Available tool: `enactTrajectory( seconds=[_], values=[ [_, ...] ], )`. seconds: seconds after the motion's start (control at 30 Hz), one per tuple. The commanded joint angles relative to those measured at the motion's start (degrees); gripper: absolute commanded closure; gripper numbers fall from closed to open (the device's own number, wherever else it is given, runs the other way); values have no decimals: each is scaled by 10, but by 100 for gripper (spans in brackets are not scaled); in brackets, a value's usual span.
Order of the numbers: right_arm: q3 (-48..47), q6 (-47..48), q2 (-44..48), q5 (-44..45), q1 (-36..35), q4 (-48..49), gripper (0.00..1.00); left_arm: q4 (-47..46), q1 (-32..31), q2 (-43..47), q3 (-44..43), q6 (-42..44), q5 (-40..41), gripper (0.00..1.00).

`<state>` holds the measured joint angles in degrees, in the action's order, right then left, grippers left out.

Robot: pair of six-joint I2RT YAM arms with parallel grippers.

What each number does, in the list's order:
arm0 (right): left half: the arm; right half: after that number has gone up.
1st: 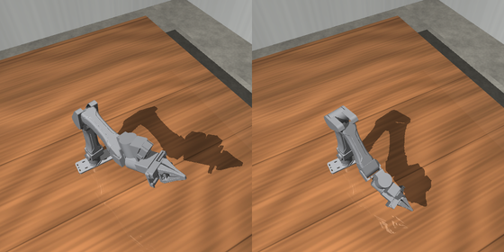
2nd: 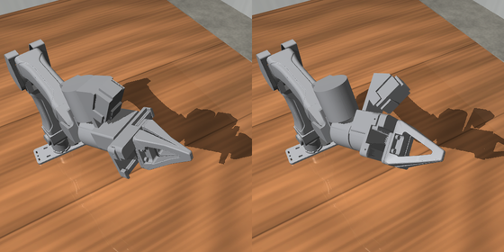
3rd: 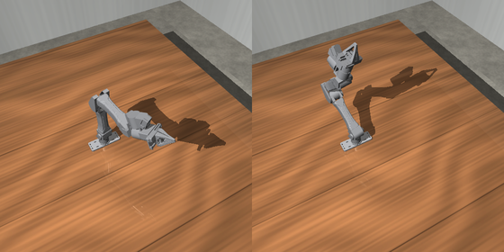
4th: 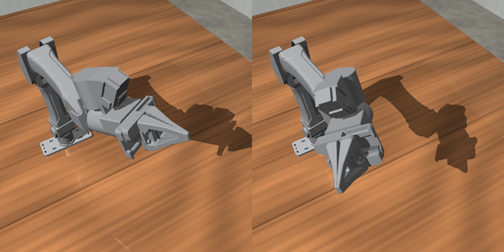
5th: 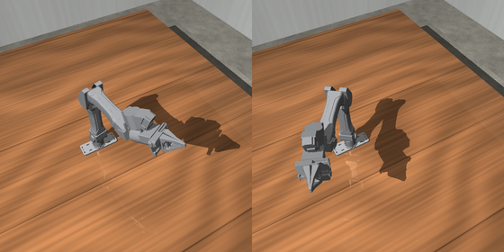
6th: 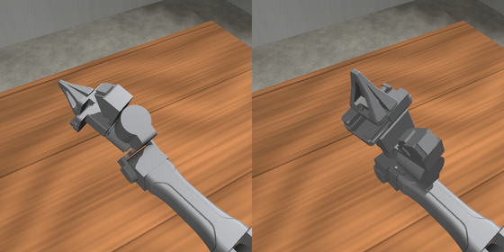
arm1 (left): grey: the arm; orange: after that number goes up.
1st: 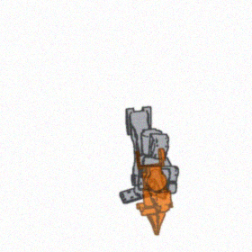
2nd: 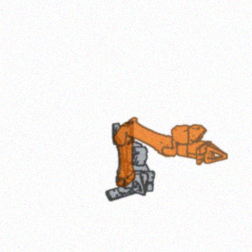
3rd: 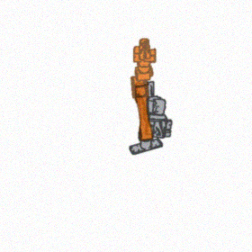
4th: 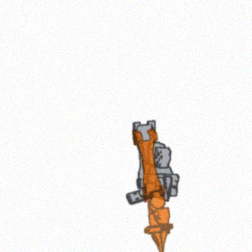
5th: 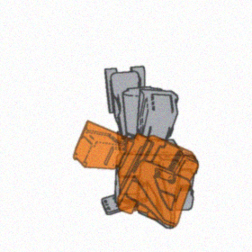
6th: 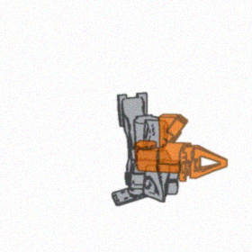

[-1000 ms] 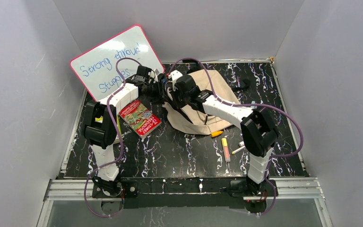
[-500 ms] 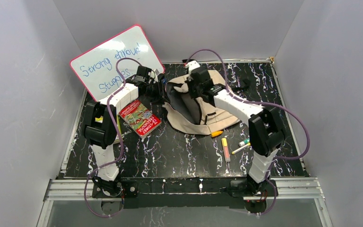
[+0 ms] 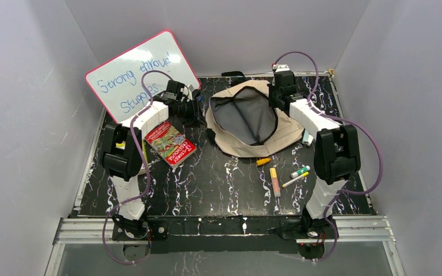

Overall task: Pack the student bag
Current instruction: Adjust the student bag at the center of the board.

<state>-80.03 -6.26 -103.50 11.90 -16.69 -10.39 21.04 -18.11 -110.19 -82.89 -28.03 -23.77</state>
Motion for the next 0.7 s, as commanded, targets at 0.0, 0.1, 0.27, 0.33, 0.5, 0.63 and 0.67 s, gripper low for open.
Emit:
enactTrajectory(
  seconds=[0.0,0.1,0.27,0.33,0.5,0.63,0.67],
  values=[
    [-16,1,-42,46,16,1,100,12,1,16,3,13,-8,64],
    [-28,1,-77,48,22,-18,100,13,1,13,3,12,-13,64],
    [-41,0,-112,50,23,-35,100,12,1,14,1,15,-21,64],
    [-42,-1,-115,49,24,-37,99,8,1,20,-2,20,-18,63],
    [-37,-2,-102,55,24,-37,76,1,0,36,-28,31,-11,61],
    [-28,-1,-86,64,26,-30,58,-2,-7,53,-54,29,5,60],
    [-28,-1,-83,65,26,-30,55,-5,-12,58,-62,30,12,60]
  ],
)
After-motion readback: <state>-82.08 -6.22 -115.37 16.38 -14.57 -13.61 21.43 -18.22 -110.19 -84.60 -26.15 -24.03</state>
